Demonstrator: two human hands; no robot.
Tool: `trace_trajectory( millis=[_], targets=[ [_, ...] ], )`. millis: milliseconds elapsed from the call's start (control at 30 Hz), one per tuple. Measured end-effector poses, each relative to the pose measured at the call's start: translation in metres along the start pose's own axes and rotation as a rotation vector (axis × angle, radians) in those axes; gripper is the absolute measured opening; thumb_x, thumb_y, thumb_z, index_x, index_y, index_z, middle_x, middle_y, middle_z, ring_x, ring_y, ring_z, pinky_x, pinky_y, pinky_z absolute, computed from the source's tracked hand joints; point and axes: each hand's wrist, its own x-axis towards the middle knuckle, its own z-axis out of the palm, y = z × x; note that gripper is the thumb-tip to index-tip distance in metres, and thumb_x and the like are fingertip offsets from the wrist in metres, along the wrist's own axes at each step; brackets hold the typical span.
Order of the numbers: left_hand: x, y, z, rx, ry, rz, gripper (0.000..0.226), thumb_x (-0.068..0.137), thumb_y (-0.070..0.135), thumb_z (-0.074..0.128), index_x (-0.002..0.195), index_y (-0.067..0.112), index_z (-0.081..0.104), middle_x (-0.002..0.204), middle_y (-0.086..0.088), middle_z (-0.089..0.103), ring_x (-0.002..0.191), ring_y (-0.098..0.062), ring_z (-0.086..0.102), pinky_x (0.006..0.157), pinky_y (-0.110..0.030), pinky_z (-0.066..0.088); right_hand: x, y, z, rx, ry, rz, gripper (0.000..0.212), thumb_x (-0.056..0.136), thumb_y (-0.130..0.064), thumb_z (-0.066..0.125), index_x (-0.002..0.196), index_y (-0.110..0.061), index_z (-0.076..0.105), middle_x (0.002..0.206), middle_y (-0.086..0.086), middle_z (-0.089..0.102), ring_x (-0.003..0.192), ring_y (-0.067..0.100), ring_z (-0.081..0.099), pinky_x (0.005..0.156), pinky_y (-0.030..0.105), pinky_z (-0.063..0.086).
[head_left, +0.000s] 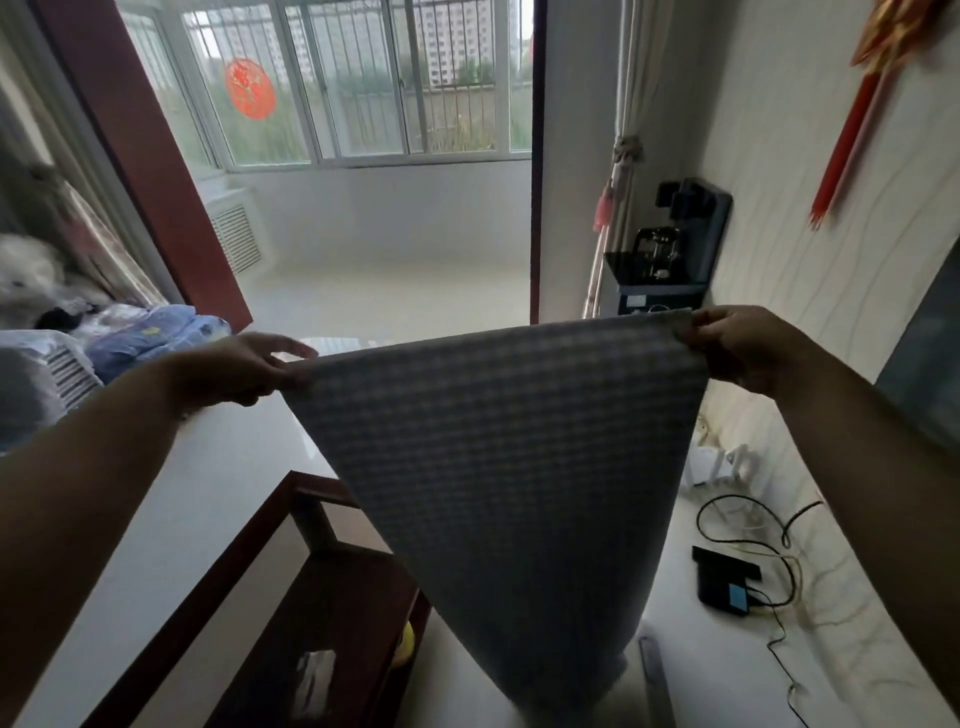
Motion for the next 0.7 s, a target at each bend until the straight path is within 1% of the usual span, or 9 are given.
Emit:
trace_trajectory(
  millis=[67, 133, 234, 367, 467, 534, 567, 634, 701],
  targets=[
    [0.007, 0.012, -0.013, -0.026, 0.009, -0.007, 0.025, 0.073, 0.027, 0.074, 0.088, 0.008, 0.069, 0.056, 0.000, 0.052, 0.041, -0.005, 0.037, 0.034, -0.016, 0.030, 0.004, -0.009, 0.002, 0.025, 0.004, 0.015, 0.010, 0.089, 0.000, 0.056, 0.088, -0.005, 0.064, 0.065, 0.007, 0.072, 0.055, 0.015, 0.069, 0.051, 0.025, 0.058],
    [0.019, 0.027, -0.021, -0.163, 0.068, -0.002, 0.018, 0.074, 0.025, 0.073, 0.080, 0.009, 0.067, 0.058, 0.001, 0.056, 0.041, -0.005, 0.046, 0.034, -0.016, 0.036, 0.011, -0.018, 0.005, 0.088, 0.006, 0.029, 0.014, 0.091, -0.001, 0.052, 0.085, -0.006, 0.063, 0.060, 0.004, 0.071, 0.053, 0.014, 0.069, 0.047, 0.023, 0.056],
    [0.047, 0.049, -0.009, -0.400, 0.074, 0.013, 0.008, 0.090, 0.011, 0.057, 0.090, 0.003, 0.059, 0.084, -0.013, 0.062, 0.057, -0.016, 0.070, 0.052, -0.026, 0.058, 0.031, -0.024, 0.013, 0.053, 0.133, 0.013, 0.017, 0.089, 0.002, 0.055, 0.079, -0.009, 0.063, 0.062, 0.007, 0.070, 0.052, 0.014, 0.068, 0.046, 0.023, 0.054],
    [0.103, 0.057, 0.028, -0.536, 0.163, -0.092, 0.018, 0.092, -0.012, 0.041, 0.107, -0.012, 0.051, 0.105, -0.028, 0.052, 0.072, -0.037, 0.065, 0.052, -0.037, 0.059, 0.090, 0.002, 0.026, -0.165, 0.372, 0.005, 0.018, 0.085, 0.007, 0.057, 0.090, -0.008, 0.064, 0.076, 0.007, 0.062, 0.064, 0.016, 0.056, 0.052, 0.018, 0.046],
    [0.157, 0.061, 0.056, -0.525, 0.274, -0.146, 0.014, 0.095, -0.009, 0.038, 0.095, -0.004, 0.051, 0.094, -0.018, 0.051, 0.082, -0.034, 0.056, 0.046, -0.027, 0.056, 0.150, 0.035, 0.029, -0.155, 0.460, 0.071, 0.018, 0.085, 0.005, 0.054, 0.088, -0.008, 0.067, 0.092, 0.012, 0.061, 0.071, 0.022, 0.056, 0.063, 0.026, 0.048],
    [0.196, 0.064, 0.069, -0.506, 0.361, -0.175, 0.021, 0.095, 0.002, 0.049, 0.076, 0.012, 0.048, 0.086, -0.007, 0.051, 0.071, -0.021, 0.053, 0.039, -0.015, 0.050, 0.190, 0.048, 0.032, -0.075, 0.463, 0.127, 0.026, 0.085, 0.008, 0.048, 0.080, -0.012, 0.063, 0.097, 0.018, 0.063, 0.073, 0.030, 0.061, 0.063, 0.033, 0.056],
    [0.219, 0.064, 0.073, -0.521, 0.382, -0.165, 0.021, 0.091, 0.004, 0.055, 0.074, 0.014, 0.048, 0.088, -0.007, 0.051, 0.067, -0.017, 0.051, 0.040, -0.013, 0.049, 0.214, 0.052, 0.032, -0.019, 0.466, 0.138, 0.027, 0.084, 0.010, 0.046, 0.081, -0.012, 0.061, 0.102, 0.021, 0.064, 0.082, 0.035, 0.064, 0.071, 0.041, 0.058],
    [0.258, 0.062, 0.079, -0.654, 0.361, -0.085, 0.012, 0.079, -0.004, 0.060, 0.091, -0.001, 0.057, 0.098, -0.015, 0.052, 0.077, -0.026, 0.055, 0.065, -0.022, 0.056, 0.253, 0.055, 0.033, 0.031, 0.488, 0.130, 0.028, 0.084, 0.011, 0.045, 0.080, -0.012, 0.060, 0.110, 0.023, 0.065, 0.097, 0.039, 0.064, 0.085, 0.051, 0.055],
    [0.296, 0.065, 0.078, -0.773, 0.391, -0.062, 0.033, 0.085, -0.012, 0.051, 0.119, -0.011, 0.051, 0.108, -0.019, 0.051, 0.094, -0.029, 0.053, 0.089, -0.036, 0.050, 0.282, 0.053, 0.035, 0.019, 0.539, 0.077, 0.026, 0.085, 0.006, 0.046, 0.084, -0.016, 0.061, 0.110, 0.019, 0.066, 0.100, 0.036, 0.064, 0.087, 0.049, 0.054]
  ],
)
